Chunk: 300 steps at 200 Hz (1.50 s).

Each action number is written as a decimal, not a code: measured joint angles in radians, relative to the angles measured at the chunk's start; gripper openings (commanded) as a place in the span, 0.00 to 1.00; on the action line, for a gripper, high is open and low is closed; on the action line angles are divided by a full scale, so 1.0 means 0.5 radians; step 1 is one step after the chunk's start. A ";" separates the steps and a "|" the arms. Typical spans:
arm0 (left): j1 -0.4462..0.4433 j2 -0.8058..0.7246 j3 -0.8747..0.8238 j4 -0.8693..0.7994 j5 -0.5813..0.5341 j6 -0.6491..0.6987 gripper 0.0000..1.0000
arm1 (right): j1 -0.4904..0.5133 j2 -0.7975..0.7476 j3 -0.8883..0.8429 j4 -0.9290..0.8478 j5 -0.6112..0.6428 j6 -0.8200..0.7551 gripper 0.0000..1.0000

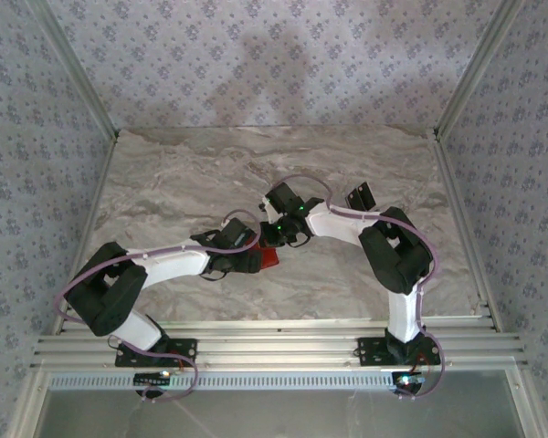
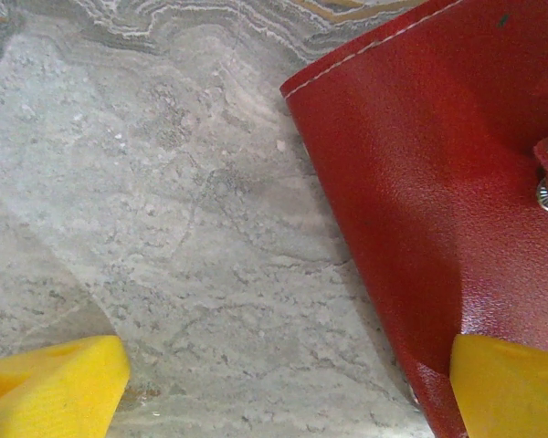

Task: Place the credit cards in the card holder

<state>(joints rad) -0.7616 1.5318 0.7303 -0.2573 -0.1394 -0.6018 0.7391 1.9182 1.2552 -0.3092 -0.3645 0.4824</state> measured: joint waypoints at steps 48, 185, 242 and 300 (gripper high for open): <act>0.000 0.000 0.000 0.000 0.000 0.000 0.92 | -0.005 0.001 -0.038 0.017 0.002 0.000 0.00; 0.000 0.000 0.000 0.001 0.000 0.000 0.92 | -0.022 0.027 -0.084 0.117 -0.046 0.016 0.00; 0.000 0.000 0.000 0.000 0.000 0.000 0.92 | -0.021 -0.007 -0.243 0.343 -0.084 0.069 0.00; 0.000 -0.002 0.000 -0.001 -0.002 0.000 0.92 | -0.021 -0.016 -0.246 0.383 -0.089 0.105 0.14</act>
<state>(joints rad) -0.7616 1.5311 0.7303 -0.2577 -0.1402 -0.6018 0.7288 1.9102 1.1320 -0.1177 -0.4088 0.5350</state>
